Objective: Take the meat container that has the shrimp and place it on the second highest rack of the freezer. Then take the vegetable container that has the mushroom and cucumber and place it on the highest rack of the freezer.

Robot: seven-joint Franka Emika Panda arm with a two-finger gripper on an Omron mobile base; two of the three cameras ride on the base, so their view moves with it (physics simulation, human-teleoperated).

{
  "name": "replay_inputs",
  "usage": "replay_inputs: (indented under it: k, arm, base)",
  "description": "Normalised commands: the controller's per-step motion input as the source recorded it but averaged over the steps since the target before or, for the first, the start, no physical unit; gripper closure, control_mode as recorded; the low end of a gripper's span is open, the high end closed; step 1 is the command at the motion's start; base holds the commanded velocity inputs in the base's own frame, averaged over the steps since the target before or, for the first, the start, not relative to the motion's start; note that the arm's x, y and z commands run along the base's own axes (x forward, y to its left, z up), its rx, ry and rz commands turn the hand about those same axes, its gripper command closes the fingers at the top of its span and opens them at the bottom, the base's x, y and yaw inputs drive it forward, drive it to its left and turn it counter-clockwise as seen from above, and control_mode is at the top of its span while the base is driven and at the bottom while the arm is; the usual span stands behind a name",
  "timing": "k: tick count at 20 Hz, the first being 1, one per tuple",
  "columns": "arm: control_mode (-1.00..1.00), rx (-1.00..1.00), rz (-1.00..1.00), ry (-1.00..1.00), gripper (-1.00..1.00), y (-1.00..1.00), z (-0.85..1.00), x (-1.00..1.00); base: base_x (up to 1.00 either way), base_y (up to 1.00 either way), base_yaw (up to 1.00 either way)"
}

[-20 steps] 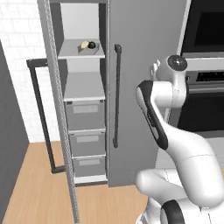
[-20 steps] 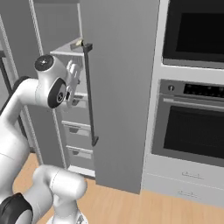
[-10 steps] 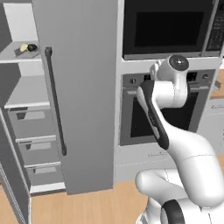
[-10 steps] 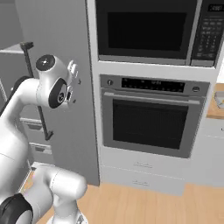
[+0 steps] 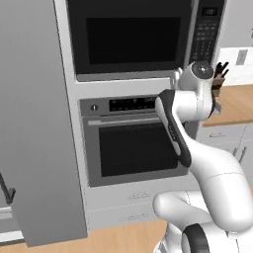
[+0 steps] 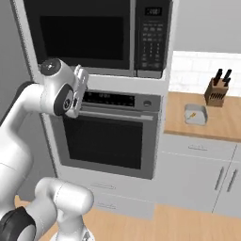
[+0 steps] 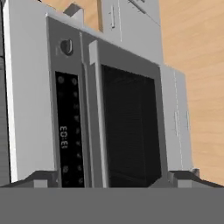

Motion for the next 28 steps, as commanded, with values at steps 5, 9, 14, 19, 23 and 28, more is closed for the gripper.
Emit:
replay_inputs:
  k: [5, 9, 14, 19, 23, 28]
  arm:
    - [1.00, 0.00, 0.00, 0.00, -1.00, 0.00, 0.00, 0.00]
    - [1.00, 0.00, 0.00, 0.00, -1.00, 0.00, 0.00, 0.00]
    - [1.00, 0.00, 0.00, 0.00, -1.00, 0.00, 0.00, 0.00]
    - [1.00, 0.00, 0.00, 0.00, -1.00, 0.00, 0.00, 0.00]
    - [1.00, 0.00, 0.00, 0.00, -1.00, 0.00, 0.00, 0.00]
    - [1.00, 0.00, 0.00, 0.00, -1.00, 0.00, 0.00, 0.00]
  base:
    - [-0.08, -1.00, 0.00]
    - [-0.08, -1.00, 0.00]
    - [0.03, -1.00, 0.00]
    - [0.33, -1.00, 0.00]
    - [0.53, -0.98, 0.03]
    - [0.67, -0.48, 0.07]
